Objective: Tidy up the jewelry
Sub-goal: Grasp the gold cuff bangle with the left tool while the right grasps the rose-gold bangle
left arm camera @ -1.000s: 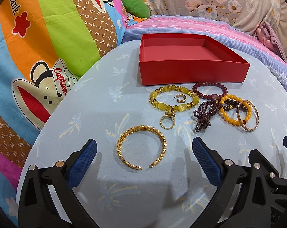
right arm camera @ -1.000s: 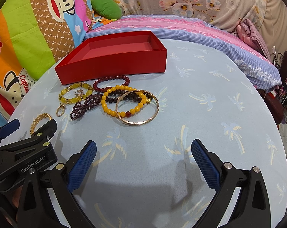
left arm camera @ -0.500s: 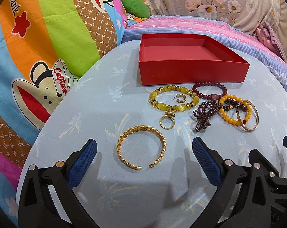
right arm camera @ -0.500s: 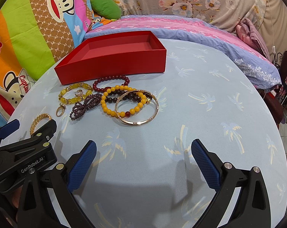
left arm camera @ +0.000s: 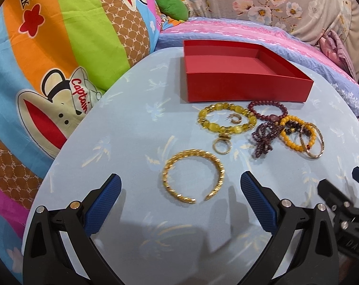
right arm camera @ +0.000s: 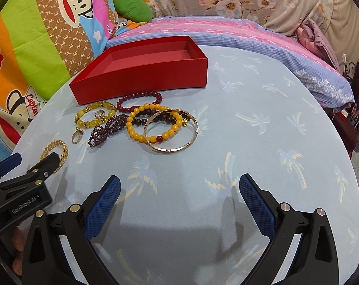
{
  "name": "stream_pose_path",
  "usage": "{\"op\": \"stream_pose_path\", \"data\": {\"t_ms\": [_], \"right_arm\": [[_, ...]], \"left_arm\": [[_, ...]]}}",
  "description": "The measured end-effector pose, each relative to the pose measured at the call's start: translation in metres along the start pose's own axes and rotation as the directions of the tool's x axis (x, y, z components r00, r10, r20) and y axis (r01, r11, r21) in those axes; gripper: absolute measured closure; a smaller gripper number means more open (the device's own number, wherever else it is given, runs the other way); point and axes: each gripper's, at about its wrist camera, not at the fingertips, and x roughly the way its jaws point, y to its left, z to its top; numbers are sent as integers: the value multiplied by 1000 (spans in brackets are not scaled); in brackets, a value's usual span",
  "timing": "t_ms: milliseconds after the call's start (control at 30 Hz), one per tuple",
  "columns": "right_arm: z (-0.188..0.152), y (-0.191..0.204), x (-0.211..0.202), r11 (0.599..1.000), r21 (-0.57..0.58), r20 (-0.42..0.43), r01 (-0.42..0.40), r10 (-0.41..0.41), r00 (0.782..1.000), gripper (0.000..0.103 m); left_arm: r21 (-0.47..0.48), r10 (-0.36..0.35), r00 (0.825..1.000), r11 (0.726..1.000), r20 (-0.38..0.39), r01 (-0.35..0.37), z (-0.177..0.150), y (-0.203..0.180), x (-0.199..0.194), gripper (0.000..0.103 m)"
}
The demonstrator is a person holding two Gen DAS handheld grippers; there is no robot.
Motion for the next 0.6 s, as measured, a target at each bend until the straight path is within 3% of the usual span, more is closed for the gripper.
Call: {"op": "stream_pose_path", "data": {"t_ms": [267,600], "right_arm": [[8,-4,6,1000,21,-24,-18,18,1000,7],[17,0,16,1000,15,-39,-21,22,999,7]], "left_arm": [[-60,-38,999,998,-33,36,2,31,7,7],[14,-98,993,995,-71,99,7,5,19,7]]}}
